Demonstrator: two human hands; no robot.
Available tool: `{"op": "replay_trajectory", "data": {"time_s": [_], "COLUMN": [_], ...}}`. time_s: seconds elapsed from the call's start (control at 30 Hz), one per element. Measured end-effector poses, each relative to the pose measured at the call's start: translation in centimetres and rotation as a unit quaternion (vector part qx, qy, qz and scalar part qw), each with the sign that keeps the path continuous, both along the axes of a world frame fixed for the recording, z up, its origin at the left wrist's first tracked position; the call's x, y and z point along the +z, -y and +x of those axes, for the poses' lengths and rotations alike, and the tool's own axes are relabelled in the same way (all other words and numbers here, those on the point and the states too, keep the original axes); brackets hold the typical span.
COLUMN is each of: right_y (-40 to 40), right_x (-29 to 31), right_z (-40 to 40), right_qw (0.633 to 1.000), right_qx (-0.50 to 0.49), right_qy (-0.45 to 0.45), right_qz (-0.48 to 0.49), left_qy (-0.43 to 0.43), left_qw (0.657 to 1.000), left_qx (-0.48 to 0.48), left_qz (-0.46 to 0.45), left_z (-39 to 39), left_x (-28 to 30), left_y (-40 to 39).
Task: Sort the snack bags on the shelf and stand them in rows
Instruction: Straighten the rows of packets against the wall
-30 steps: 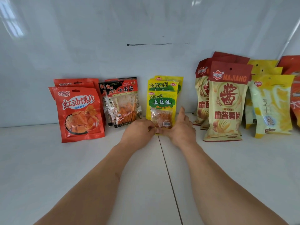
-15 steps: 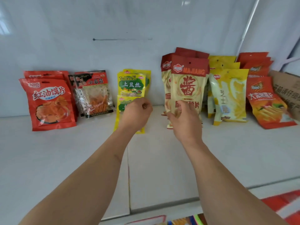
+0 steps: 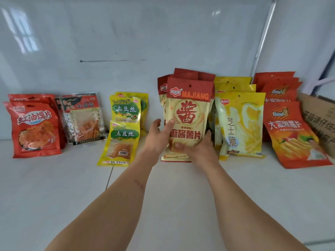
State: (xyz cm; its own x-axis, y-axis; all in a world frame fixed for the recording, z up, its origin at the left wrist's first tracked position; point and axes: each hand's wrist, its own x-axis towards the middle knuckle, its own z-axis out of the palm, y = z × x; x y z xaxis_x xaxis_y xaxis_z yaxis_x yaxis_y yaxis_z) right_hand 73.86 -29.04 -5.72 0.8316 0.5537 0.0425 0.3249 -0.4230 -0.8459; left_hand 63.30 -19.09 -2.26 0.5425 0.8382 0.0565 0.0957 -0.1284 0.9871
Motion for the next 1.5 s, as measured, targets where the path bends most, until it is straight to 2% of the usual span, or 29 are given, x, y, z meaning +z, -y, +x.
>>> {"op": "replay_trajectory", "data": {"time_s": [0.27, 0.43, 0.7, 0.9, 1.23, 1.5], "right_y": [-1.3, -1.8, -2.9, -3.6, -4.4, 0.7], "right_x": [-0.6, -0.2, -0.6, -0.8, -1.9, 1.5], "right_z": [2.0, 2.1, 2.4, 2.9, 3.2, 1.6], "right_qw": [0.989, 0.983, 0.981, 0.98, 0.993, 0.987], "right_qx": [0.083, 0.132, 0.142, 0.157, 0.1, 0.127], "right_qy": [-0.06, -0.044, -0.021, -0.021, 0.022, 0.094], "right_qz": [0.103, 0.117, 0.127, 0.118, 0.064, -0.004], "left_qy": [0.099, 0.126, 0.087, 0.069, 0.063, 0.076], "left_qw": [0.992, 0.989, 0.996, 0.997, 0.996, 0.99], "left_qx": [-0.048, -0.048, -0.003, 0.02, 0.063, 0.114], "left_qz": [-0.059, -0.06, -0.014, 0.007, 0.005, 0.02], "left_z": [2.2, 2.6, 2.9, 3.2, 3.1, 2.6], "left_x": [0.7, 0.2, -0.1, -0.4, -0.3, 1.6], "left_y": [-0.9, -1.6, -2.8, -3.2, -3.2, -1.1]}}
